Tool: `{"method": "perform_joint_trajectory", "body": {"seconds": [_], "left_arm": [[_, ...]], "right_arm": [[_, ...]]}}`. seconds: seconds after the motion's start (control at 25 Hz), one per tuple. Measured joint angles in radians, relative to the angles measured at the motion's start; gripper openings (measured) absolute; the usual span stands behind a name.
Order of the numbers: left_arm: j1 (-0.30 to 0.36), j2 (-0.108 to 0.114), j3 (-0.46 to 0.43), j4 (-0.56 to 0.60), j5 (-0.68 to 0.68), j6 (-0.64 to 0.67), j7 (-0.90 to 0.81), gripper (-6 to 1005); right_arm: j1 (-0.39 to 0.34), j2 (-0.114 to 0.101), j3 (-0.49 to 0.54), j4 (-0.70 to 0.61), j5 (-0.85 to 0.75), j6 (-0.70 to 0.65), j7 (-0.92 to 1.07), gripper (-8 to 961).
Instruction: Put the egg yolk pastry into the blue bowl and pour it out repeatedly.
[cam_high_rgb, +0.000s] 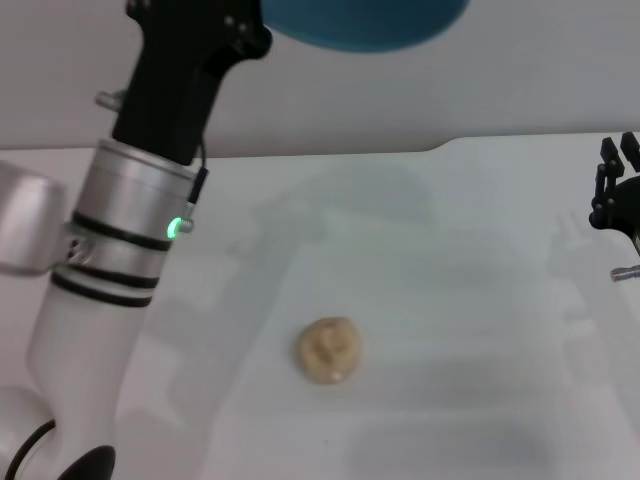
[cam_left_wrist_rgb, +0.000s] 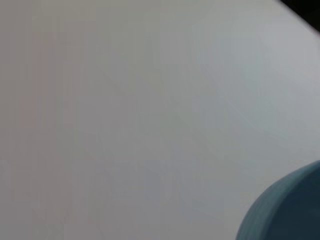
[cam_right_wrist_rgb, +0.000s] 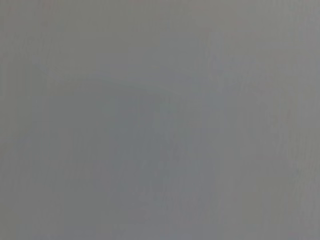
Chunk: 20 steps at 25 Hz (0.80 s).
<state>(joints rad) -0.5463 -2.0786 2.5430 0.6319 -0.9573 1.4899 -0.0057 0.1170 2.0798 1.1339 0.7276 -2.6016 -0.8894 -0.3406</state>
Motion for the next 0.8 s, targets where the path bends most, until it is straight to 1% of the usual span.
{"method": "perform_joint_trajectory", "body": {"seconds": [0.04,0.12,0.32,0.48,0.56,0.72,0.76,0.8], "left_arm": [[0.005,0.0,0.002,0.004,0.008,0.044,0.009,10],[0.002,0.0,0.002,0.001,0.011,0.056,0.026,11],[-0.013,0.0,-0.013,-0.008,0.004,-0.093,0.011,9],[-0.016,0.002,-0.06,0.0,0.003,-0.218,-0.011,10],[-0.013,0.009,-0.103,0.021,0.004,-0.322,-0.045,10],[-0.021,0.017,-0.24,0.071,0.013,-0.639,-0.059,10],[-0.036,0.02,-0.319,0.092,0.013,-0.809,-0.054,10],[-0.036,0.02,-0.319,0.092,0.013,-0.809,-0.054,11]], "right_arm": [[-0.001,0.0,0.0,0.0,0.0,0.0,0.0,104],[-0.002,0.0,0.0,-0.001,0.0,-0.002,0.0,104],[-0.004,0.0,-0.003,0.0,0.0,-0.003,0.0,105],[-0.004,0.0,-0.017,0.0,0.0,-0.004,0.018,105],[-0.004,-0.003,-0.02,0.001,0.0,-0.004,0.065,105],[-0.011,-0.008,-0.015,0.022,0.0,-0.002,0.184,105],[-0.016,-0.01,-0.011,0.033,0.0,0.0,0.261,105],[-0.016,-0.01,-0.011,0.033,0.0,0.0,0.261,105]]}}
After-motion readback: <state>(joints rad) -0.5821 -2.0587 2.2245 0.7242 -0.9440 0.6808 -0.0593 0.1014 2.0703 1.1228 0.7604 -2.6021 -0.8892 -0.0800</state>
